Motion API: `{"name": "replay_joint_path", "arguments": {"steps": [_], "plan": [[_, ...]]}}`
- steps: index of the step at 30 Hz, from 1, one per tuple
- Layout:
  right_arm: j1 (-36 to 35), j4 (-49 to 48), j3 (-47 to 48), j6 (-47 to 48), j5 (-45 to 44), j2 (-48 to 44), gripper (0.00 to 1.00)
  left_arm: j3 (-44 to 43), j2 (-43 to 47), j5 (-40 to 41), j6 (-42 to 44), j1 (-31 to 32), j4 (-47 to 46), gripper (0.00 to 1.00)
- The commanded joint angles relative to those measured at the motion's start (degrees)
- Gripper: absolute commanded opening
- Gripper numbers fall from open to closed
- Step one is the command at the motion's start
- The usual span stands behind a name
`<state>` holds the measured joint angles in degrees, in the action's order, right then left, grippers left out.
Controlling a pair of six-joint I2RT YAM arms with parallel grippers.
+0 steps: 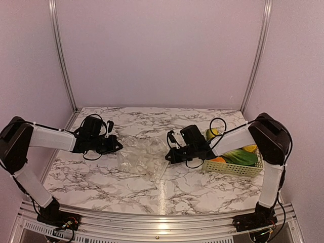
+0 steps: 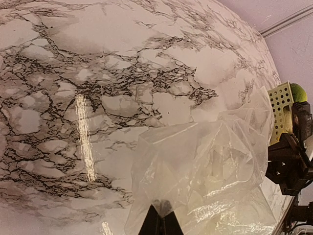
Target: Open the zip-top bag and remove the fake food
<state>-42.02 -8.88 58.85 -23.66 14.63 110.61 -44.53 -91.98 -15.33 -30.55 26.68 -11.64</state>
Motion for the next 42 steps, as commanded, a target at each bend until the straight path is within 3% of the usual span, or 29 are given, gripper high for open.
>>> {"name": "replay_joint_path", "arguments": {"steps": [1,4,8,15,19,20,22,24,31,38,42], "plan": [[1.1,4.1,3.8,2.5,-3.1,4.2,0.00,-2.7,-4.6,2.2,2.4,-0.6,3.6,0.00],[1.1,5.2,5.4,3.4,-3.9,5.2,0.01,-4.2,-6.9,2.9,3.0,-0.6,4.8,0.00],[1.1,7.0,6.7,4.6,-4.1,4.9,0.15,-7.2,-8.9,3.8,4.1,-0.7,8.0,0.09],[1.3,11.6,7.4,7.6,-6.1,-2.5,0.55,-11.2,-3.1,6.0,7.0,-0.8,15.7,0.59],[2.3,14.3,8.9,9.1,-6.5,-6.8,0.78,-15.7,0.3,6.5,8.7,-1.3,21.5,0.79],[2.7,14.8,9.4,9.5,-6.4,-7.7,0.85,-16.7,1.2,6.5,9.2,-1.4,22.6,0.90],[3.5,15.8,10.1,10.3,-5.9,-9.8,0.92,-19.2,2.7,6.4,9.9,-1.8,25.3,0.98],[4.5,16.4,10.4,11.2,-5.3,-12.2,0.98,-21.1,4.2,6.8,10.7,-2.2,27.4,0.99],[8.7,16.4,6.8,13.3,-3.9,-24.5,0.98,-22.0,13.0,8.5,11.4,-3.5,30.0,0.99],[12.2,13.9,-3.5,13.6,-5.5,-41.0,0.99,-15.9,24.7,18.0,10.5,-3.7,31.3,0.99],[12.4,12.0,-11.5,12.6,-8.1,-51.6,0.99,-8.2,32.9,22.0,6.6,-3.7,29.2,0.99]]}}
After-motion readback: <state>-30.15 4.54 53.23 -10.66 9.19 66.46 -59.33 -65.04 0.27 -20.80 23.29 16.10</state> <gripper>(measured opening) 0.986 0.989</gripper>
